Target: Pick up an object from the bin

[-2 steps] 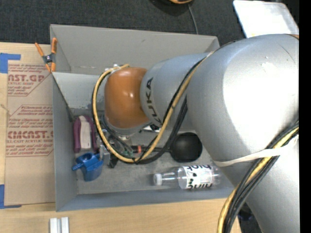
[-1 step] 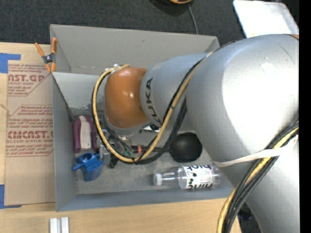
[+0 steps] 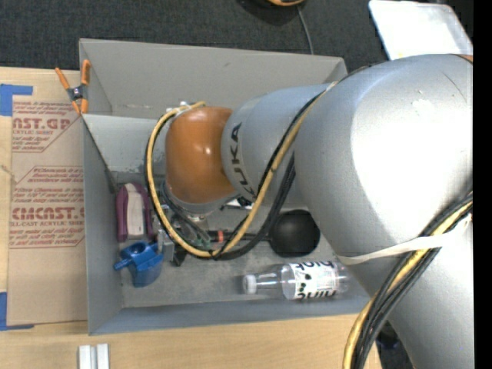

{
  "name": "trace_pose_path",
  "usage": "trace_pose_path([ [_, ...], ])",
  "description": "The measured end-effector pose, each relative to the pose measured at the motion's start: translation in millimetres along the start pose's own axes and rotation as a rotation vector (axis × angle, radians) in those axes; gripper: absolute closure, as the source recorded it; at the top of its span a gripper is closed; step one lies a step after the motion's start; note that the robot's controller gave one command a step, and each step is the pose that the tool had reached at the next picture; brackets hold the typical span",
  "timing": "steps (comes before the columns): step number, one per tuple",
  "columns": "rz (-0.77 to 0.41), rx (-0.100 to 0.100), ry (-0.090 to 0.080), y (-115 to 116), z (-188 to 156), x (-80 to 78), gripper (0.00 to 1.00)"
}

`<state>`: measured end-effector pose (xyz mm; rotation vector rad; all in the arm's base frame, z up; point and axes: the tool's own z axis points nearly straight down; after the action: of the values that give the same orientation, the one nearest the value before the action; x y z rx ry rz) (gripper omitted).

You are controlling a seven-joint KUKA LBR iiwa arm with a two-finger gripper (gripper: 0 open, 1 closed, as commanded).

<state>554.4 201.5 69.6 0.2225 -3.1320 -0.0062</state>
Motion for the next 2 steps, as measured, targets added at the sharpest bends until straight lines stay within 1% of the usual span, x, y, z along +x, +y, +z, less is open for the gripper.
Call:
trace_pose_path([
  [1, -0.038, 0.004, -0.002, 11.3, 0.8, 22.8, 1.0],
  [2, -0.038, 0.003, -0.002, 11.3, 0.8, 22.8, 1.0],
])
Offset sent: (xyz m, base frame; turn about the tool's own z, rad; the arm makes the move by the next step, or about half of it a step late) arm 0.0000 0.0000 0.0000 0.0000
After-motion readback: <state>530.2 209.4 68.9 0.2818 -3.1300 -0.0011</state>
